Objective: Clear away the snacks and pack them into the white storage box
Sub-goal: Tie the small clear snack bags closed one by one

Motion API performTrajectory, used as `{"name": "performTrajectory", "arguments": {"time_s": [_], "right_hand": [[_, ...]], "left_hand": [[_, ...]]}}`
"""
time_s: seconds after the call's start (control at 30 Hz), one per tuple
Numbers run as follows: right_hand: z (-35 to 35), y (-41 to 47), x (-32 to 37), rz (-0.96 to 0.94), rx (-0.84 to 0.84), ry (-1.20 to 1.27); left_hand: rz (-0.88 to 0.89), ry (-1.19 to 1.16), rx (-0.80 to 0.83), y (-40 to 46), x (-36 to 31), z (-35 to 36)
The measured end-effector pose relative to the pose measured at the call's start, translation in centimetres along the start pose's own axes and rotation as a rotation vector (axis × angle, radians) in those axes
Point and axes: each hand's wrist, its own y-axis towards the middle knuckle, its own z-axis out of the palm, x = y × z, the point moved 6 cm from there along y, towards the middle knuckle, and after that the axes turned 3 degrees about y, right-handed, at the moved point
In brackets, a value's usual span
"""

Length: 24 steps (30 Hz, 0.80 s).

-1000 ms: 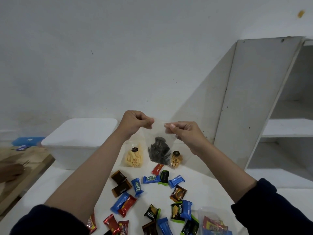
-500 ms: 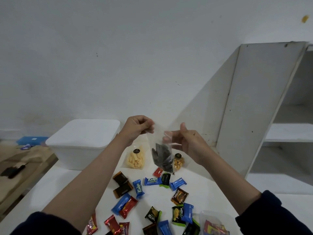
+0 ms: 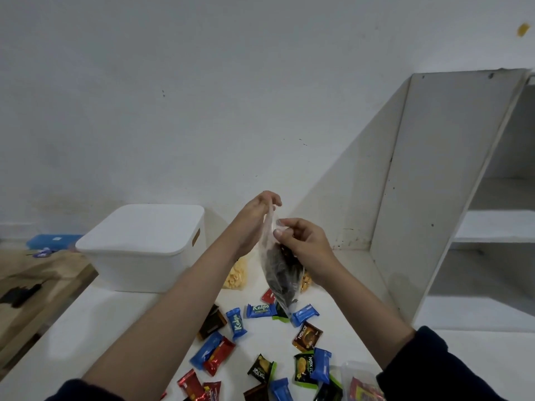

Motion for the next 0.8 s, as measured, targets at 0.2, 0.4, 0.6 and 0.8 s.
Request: {"name": "performTrajectory", "arguments": {"time_s": [0.2, 0.4, 0.6, 0.8], "right_hand": [[-2.4, 0.3, -0.5, -0.012, -0.187, -0.091], [-3.0, 0.8, -0.4, -0.101, -0.193, -0.257], [-4.1, 0.7, -0.9, -0.155, -0.381, -0.4], [-1.6, 0.0, -0.3, -0.077, -0.09, -0.274]], "left_hand": [[-0.217, -0.04, 0.05, -1.0, 0.6, -0.8], [-0.175, 0.238, -0.003, -1.1, 1.4, -2.4], [-0.314, -0.033, -0.066, -1.5, 2.7, -2.0], [-0.416, -0.287, -0.157, -2.0, 4.8, -0.2]]}}
